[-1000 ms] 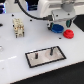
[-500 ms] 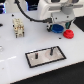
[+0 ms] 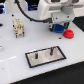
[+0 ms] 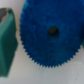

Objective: Insert the blue gear onto the right peg, followed by the red gear

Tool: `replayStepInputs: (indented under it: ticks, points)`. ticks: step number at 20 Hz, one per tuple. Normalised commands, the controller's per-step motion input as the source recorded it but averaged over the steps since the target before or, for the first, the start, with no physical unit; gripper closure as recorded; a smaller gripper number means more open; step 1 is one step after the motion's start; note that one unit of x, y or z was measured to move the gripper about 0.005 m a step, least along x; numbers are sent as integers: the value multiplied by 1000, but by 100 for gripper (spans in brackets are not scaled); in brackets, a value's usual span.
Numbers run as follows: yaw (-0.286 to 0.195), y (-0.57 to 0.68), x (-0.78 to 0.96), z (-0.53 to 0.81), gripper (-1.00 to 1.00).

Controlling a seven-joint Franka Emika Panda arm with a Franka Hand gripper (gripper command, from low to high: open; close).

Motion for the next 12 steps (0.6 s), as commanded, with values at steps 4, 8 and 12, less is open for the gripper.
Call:
replayStepInputs:
  ticks: [4,8,12]
  points:
    - [0,14,-48,-12,100]
    - [0,12,74,293,100]
    - [0,-22,330,573,100]
